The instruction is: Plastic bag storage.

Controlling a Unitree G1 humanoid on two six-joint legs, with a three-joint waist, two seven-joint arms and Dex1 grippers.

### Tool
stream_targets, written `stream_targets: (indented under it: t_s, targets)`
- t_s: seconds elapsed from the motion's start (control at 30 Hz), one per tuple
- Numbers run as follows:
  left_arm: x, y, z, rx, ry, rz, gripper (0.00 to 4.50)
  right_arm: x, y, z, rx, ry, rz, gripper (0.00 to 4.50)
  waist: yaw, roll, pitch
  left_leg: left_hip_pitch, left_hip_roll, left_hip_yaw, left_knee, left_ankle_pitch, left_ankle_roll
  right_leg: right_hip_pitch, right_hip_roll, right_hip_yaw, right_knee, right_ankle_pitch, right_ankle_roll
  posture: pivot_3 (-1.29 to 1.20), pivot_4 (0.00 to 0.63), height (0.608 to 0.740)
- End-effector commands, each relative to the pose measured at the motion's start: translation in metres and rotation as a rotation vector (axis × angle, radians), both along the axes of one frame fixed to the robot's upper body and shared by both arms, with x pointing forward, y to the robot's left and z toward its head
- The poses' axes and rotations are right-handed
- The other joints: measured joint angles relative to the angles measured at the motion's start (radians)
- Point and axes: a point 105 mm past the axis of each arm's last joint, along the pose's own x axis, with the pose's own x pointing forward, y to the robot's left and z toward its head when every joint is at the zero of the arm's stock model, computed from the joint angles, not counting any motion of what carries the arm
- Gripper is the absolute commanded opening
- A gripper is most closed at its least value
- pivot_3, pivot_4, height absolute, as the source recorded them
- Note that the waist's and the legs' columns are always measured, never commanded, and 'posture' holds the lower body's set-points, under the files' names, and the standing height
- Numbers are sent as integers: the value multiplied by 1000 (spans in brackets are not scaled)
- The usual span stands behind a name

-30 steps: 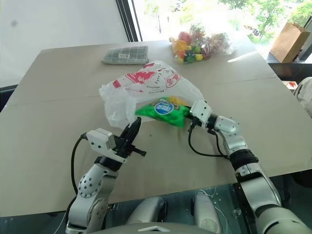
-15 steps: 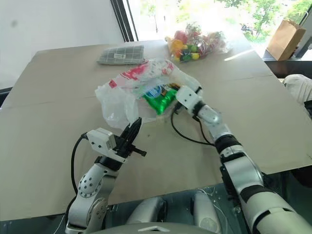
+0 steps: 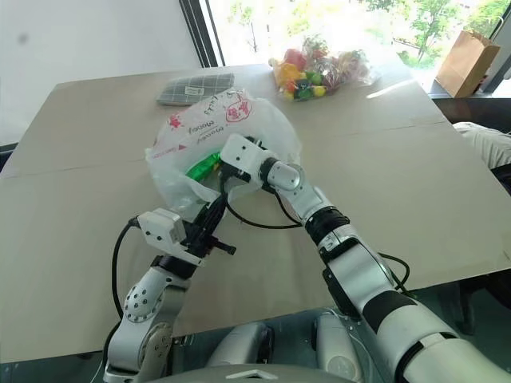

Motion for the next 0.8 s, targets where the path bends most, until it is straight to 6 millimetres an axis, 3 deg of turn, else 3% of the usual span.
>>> stream_targets:
  t_s: [0.03,0.2,0.3,0.43,0.5,0.67,0.8]
  targets:
    - [-2,4,6,-1,-36,16,0,-20,-32,-2,18,162,105,3917,1,0,0,0,0,0,0,0,0,0,0,0,0,0,0,0,150,740]
    - [0,4,4,-3,-35,14,0,-65,-68,9,73,297,292,3917,-11,2,1,-8,0,-1,4,0,0,-5,0,0,2,0,0,0,150,740]
    - [0,4,3,-5,-34,14,0,-75,-85,30,147,201,315,3917,-11,2,1,-7,1,-1,4,0,0,-5,1,0,4,0,0,0,150,740]
    - [2,4,2,-7,-34,8,0,-55,-109,57,258,16,126,3917,-3,2,1,-6,0,-1,6,0,0,-4,0,0,6,0,0,0,150,740]
    - [2,4,2,-8,-35,6,0,-41,-119,60,272,-34,17,3917,1,2,1,-6,-1,-1,8,0,0,-4,0,0,7,0,0,0,150,740]
    - [1,3,1,-10,-33,0,0,-7,-136,39,230,-20,-211,3917,2,1,1,-6,-1,-1,8,0,0,-4,0,0,8,0,0,0,150,740]
    - [0,3,1,-9,-33,1,0,3,-139,0,134,103,-244,3917,2,1,1,-6,-1,-1,9,0,-1,-5,0,0,9,0,0,0,150,740]
